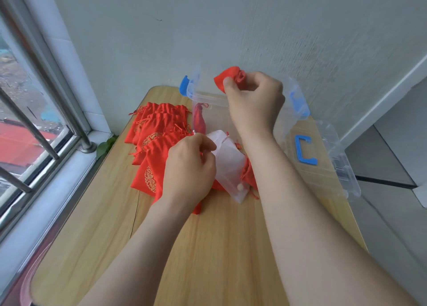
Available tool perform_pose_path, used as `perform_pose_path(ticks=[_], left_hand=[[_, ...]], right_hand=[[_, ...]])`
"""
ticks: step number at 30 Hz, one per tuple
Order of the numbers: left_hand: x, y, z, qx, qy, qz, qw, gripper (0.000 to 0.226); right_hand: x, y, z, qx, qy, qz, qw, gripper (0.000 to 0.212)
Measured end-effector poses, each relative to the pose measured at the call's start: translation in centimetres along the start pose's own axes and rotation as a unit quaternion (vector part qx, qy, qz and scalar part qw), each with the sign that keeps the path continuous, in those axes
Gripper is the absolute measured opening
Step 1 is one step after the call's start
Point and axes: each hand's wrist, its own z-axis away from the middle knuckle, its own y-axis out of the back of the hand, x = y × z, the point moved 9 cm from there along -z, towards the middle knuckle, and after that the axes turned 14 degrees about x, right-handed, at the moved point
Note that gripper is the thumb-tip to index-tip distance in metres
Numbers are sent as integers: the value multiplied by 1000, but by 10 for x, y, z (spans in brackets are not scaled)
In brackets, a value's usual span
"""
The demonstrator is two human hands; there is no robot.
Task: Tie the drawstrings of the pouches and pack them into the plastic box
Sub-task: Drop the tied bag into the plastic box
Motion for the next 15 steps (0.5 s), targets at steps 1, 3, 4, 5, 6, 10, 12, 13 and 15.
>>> perform_pose_path(ticks=[1,3,4,5,6,10,12,13,15], left_hand=[[1,-3,1,-9,-10,-3,1000,25],[2,-8,4,-28,-28,-10,999,24],[2,-11,4,-38,-34,-15,999,24],[2,-13,5,-45,-40,-21,998,24],[2,-13,6,-49,-45,-28,997,24],[3,-12,5,-39,-44,-46,997,22],[4,-8,5,-18,-51,-79,995,24],[5,-5,5,-8,-54,-94,994,28],[7,0,7,4,-62,-108,992,34]], right_hand=[[-3,-7,-4,4,22,28,999,18],[-1,-26,-9,-13,41,98,994,23],[3,-37,-11,-29,47,145,988,25],[7,-46,-12,-48,50,188,980,27],[12,-53,-13,-72,49,221,971,31],[4,-48,-6,-134,80,213,965,25],[-10,-19,1,-99,133,157,974,24],[-13,-1,4,-78,154,133,976,24],[-6,33,11,-51,169,116,978,26]])
